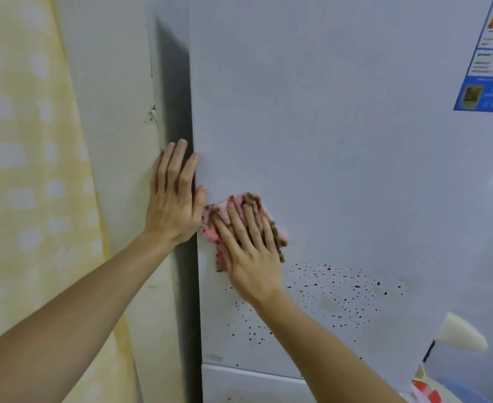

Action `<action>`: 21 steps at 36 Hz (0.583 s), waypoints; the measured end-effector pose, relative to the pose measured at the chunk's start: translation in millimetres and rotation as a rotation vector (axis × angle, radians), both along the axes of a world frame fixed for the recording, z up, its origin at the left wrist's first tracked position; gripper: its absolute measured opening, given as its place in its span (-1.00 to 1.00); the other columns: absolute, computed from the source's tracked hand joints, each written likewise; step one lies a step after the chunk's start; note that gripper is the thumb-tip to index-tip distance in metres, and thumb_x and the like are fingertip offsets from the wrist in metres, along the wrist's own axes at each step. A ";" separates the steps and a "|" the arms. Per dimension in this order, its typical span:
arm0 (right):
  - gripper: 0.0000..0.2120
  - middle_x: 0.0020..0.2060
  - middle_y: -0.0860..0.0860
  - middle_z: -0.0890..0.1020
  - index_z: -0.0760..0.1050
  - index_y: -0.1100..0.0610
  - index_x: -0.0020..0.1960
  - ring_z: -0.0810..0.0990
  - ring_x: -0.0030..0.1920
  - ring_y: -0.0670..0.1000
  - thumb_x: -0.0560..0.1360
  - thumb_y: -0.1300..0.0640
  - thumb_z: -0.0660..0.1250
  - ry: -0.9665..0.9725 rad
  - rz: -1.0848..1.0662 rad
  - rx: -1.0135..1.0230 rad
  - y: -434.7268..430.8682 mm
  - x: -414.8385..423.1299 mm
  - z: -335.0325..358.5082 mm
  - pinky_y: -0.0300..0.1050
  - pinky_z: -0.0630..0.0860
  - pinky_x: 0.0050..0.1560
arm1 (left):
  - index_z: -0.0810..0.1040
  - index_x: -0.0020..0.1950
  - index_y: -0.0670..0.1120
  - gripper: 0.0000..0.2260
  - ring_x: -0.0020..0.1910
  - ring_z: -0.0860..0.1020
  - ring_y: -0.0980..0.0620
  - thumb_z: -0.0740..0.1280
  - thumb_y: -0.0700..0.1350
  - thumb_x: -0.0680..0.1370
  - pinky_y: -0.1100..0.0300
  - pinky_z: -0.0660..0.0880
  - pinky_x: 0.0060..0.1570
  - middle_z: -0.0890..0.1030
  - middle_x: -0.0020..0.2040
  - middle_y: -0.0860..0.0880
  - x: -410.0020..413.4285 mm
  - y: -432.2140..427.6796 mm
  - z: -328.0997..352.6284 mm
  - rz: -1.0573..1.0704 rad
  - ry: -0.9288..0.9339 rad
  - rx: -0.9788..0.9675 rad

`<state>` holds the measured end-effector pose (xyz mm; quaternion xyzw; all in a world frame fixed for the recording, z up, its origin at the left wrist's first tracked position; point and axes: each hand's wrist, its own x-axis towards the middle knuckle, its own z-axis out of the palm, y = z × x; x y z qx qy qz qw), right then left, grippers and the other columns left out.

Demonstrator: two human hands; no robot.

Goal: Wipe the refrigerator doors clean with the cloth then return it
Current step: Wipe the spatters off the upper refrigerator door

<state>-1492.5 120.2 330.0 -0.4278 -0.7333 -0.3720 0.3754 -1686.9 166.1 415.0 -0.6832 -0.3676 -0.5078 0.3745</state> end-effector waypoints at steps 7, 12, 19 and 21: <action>-0.36 0.69 0.03 0.11 0.19 0.07 0.68 0.03 0.69 0.08 0.65 0.20 0.30 -0.055 0.050 0.109 -2.0 31.0 28.5 0.12 0.01 0.68 | 0.14 0.64 -0.15 -0.50 0.66 0.11 -0.30 0.13 0.03 0.75 -0.22 0.03 0.64 0.16 0.65 -0.28 -14.6 6.5 -16.8 0.005 -0.021 -0.009; -0.53 0.65 0.12 0.21 0.31 -0.03 0.63 0.02 0.68 0.15 0.75 -0.06 0.20 0.133 0.003 0.220 8.8 18.5 67.9 0.20 -0.04 0.67 | 0.13 0.64 -0.12 -0.48 0.66 0.10 -0.28 0.15 0.06 0.74 -0.27 -0.05 0.64 0.18 0.64 -0.30 -22.5 9.7 -19.6 0.065 -0.030 0.000; -0.49 0.65 0.13 0.22 0.25 0.08 0.66 0.06 0.68 0.13 0.76 -0.05 0.18 0.125 0.005 0.226 15.6 -9.6 23.7 0.15 -0.02 0.68 | 0.10 0.64 -0.12 -0.34 0.63 0.08 -0.41 0.23 0.21 0.70 -0.29 -0.11 0.63 0.16 0.63 -0.40 -30.6 12.5 -27.7 0.096 -0.051 -0.025; -0.47 0.65 0.13 0.21 0.24 0.11 0.66 0.08 0.68 0.14 0.74 -0.01 0.23 0.063 0.033 0.194 13.8 -13.3 0.3 0.13 -0.02 0.68 | 0.10 0.64 -0.13 -0.31 0.63 0.09 -0.43 0.24 0.24 0.69 -0.32 -0.08 0.62 0.15 0.62 -0.42 -33.6 12.5 -34.6 0.095 -0.035 -0.039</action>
